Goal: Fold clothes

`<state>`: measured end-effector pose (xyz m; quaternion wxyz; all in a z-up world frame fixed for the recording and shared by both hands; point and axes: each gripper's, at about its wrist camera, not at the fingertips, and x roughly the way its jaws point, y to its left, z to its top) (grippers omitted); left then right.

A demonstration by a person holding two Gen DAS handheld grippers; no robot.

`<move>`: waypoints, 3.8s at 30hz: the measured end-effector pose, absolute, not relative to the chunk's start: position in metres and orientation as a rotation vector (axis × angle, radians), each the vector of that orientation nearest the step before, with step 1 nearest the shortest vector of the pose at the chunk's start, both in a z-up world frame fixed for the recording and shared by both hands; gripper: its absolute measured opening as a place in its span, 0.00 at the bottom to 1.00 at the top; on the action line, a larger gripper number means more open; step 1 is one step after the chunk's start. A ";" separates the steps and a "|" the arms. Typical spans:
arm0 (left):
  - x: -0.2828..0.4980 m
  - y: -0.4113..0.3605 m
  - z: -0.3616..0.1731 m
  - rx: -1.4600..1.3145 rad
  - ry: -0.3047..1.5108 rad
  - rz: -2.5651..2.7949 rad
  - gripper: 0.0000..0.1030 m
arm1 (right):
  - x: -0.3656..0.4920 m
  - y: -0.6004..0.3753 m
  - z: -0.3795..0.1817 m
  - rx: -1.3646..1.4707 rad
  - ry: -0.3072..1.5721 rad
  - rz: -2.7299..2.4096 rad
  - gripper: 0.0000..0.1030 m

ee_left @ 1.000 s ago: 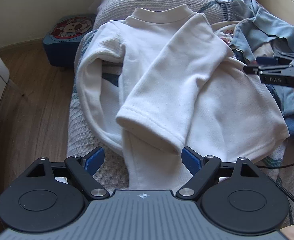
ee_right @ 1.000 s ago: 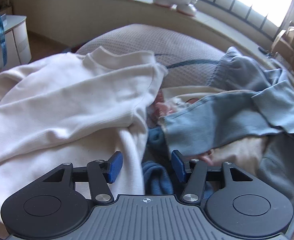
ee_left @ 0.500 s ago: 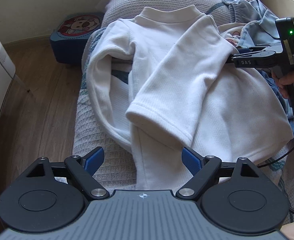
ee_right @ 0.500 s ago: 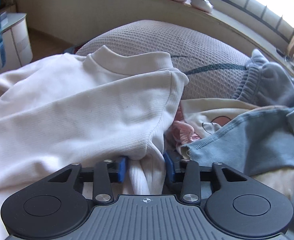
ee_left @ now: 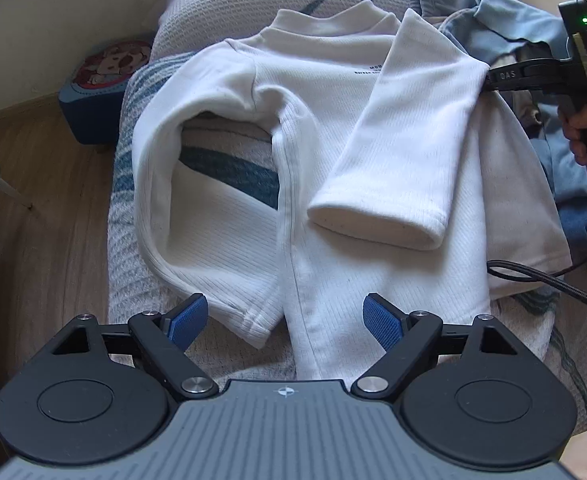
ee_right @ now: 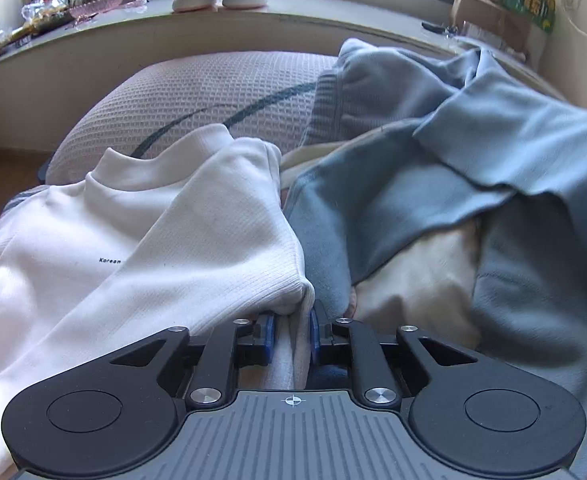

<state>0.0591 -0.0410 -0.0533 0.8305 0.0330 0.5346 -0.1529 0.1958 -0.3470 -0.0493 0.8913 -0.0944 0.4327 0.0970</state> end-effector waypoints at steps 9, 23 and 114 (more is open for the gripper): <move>0.052 -0.033 -0.047 0.060 1.120 -0.320 0.82 | 0.139 -0.368 -0.005 -0.254 0.868 0.254 0.43; 0.027 -0.047 -0.078 0.067 1.097 -0.412 0.78 | 0.035 -0.411 -0.065 0.069 1.081 0.262 0.43; 0.065 -0.090 0.052 0.070 0.825 -0.521 0.07 | 0.039 -0.306 -0.037 -0.166 1.030 0.438 0.61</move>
